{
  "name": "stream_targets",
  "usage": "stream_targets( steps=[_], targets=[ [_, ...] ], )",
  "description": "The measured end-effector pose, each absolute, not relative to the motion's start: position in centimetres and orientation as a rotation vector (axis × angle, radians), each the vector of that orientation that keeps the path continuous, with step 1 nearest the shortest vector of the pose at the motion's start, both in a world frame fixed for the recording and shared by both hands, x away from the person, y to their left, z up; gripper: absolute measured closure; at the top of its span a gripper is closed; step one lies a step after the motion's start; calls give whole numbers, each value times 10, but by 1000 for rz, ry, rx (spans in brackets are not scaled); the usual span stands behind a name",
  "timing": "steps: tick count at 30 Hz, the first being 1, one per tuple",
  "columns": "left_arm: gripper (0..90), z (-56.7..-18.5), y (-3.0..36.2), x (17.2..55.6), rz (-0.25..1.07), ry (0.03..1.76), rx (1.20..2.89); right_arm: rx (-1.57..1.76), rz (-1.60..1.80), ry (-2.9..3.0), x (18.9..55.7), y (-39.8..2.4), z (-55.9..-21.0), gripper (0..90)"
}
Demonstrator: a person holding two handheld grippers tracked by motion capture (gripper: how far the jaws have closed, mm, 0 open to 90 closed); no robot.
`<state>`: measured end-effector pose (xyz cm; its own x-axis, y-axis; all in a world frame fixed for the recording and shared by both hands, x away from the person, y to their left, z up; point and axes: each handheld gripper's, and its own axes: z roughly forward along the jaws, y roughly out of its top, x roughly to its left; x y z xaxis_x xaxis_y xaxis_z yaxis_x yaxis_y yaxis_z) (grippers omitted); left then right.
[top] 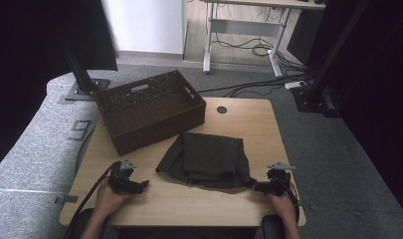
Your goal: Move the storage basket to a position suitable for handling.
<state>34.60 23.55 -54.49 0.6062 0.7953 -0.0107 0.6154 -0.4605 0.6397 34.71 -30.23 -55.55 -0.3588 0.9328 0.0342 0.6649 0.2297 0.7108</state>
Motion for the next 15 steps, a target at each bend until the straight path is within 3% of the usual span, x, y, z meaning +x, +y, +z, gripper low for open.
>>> stream_targets(
  steps=[15],
  targets=[
    [117,-525,225,358,380,1043,2211,1485,975,2104,346,-307,-540,29]
  ],
)
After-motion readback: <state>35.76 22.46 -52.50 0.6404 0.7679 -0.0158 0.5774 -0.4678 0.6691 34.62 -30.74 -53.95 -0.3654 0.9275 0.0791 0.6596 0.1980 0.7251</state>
